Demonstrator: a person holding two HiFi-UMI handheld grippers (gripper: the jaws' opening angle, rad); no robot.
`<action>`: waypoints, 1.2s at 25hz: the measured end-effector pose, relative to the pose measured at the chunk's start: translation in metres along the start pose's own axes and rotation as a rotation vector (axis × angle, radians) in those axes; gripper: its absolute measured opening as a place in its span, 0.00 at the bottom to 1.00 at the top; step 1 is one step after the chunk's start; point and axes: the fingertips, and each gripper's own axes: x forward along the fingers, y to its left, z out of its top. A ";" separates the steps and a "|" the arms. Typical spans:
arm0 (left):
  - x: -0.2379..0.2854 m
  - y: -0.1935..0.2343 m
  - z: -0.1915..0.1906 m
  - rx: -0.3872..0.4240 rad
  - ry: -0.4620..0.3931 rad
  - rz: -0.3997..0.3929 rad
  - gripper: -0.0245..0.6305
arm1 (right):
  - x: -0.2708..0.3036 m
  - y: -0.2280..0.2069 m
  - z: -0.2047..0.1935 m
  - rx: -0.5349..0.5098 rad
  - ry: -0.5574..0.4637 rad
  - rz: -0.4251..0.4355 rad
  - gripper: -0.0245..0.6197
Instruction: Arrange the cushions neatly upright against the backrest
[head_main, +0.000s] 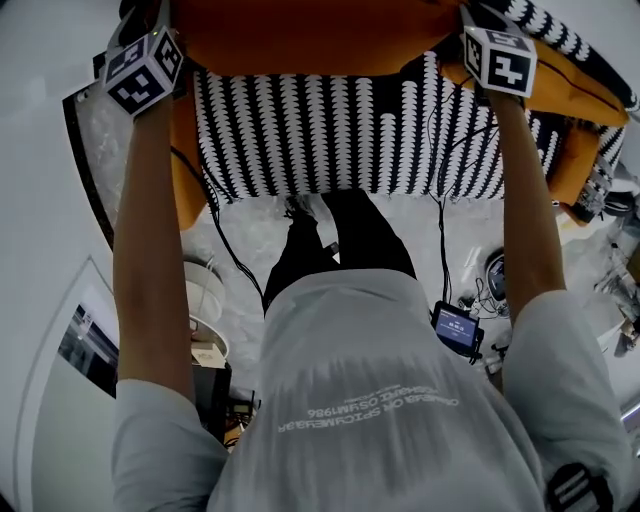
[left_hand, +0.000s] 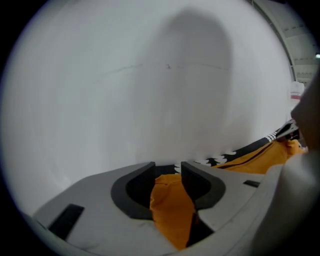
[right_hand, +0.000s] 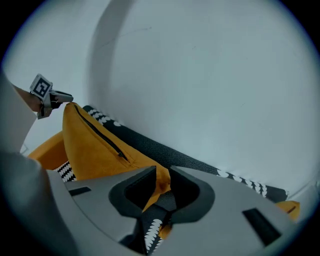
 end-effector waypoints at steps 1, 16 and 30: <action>-0.007 -0.001 0.004 0.007 -0.020 -0.008 0.31 | -0.008 -0.001 0.002 -0.007 -0.013 -0.006 0.16; -0.177 -0.010 0.011 0.090 -0.070 -0.053 0.08 | -0.172 0.012 0.009 -0.092 -0.201 -0.104 0.16; -0.373 -0.057 -0.004 0.208 -0.142 -0.135 0.07 | -0.366 0.090 -0.021 -0.094 -0.370 -0.112 0.04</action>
